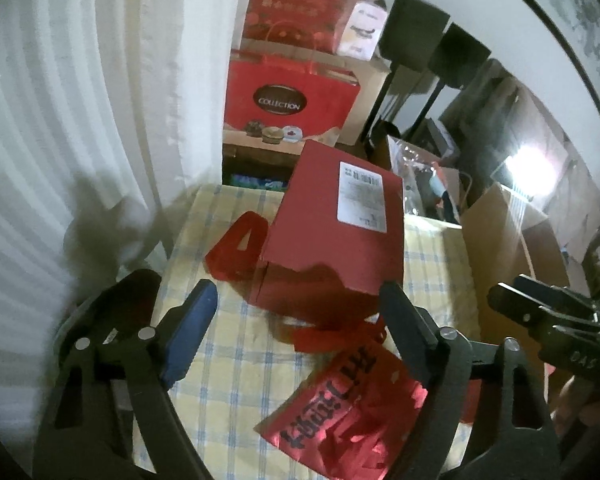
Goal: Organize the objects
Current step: 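Grasp the red gift box with the left gripper while the right gripper grasps its other side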
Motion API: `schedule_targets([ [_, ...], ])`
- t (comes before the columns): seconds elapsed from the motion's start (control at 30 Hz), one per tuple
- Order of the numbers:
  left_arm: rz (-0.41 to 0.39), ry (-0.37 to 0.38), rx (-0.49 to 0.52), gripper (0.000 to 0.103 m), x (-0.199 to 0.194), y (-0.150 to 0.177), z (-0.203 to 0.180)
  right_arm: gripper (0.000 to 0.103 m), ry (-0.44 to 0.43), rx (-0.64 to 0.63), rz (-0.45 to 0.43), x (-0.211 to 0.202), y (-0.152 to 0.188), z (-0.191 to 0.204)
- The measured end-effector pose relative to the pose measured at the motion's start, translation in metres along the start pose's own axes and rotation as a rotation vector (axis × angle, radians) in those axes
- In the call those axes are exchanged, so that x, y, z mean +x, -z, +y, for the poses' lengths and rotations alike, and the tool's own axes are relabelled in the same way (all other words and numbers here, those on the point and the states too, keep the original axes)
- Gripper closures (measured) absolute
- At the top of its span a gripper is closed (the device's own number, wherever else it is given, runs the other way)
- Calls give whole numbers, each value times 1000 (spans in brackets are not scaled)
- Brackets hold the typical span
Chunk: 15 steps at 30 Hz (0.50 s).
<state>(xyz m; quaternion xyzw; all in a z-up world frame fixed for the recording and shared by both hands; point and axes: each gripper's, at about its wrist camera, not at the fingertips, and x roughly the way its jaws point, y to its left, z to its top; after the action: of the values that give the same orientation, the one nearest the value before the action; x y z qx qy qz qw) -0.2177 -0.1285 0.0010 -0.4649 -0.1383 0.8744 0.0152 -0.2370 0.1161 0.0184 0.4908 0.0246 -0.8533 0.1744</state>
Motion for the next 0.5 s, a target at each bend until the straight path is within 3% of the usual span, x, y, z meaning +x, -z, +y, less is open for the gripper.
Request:
schedule_targets([
  [0.3,6,45,-38,38,24,-12,11,49,-73,4,18,26,-19,17],
  [0.5,16,109,-70,38,36,-17,12,55,-135,36,51,46,-26,20],
])
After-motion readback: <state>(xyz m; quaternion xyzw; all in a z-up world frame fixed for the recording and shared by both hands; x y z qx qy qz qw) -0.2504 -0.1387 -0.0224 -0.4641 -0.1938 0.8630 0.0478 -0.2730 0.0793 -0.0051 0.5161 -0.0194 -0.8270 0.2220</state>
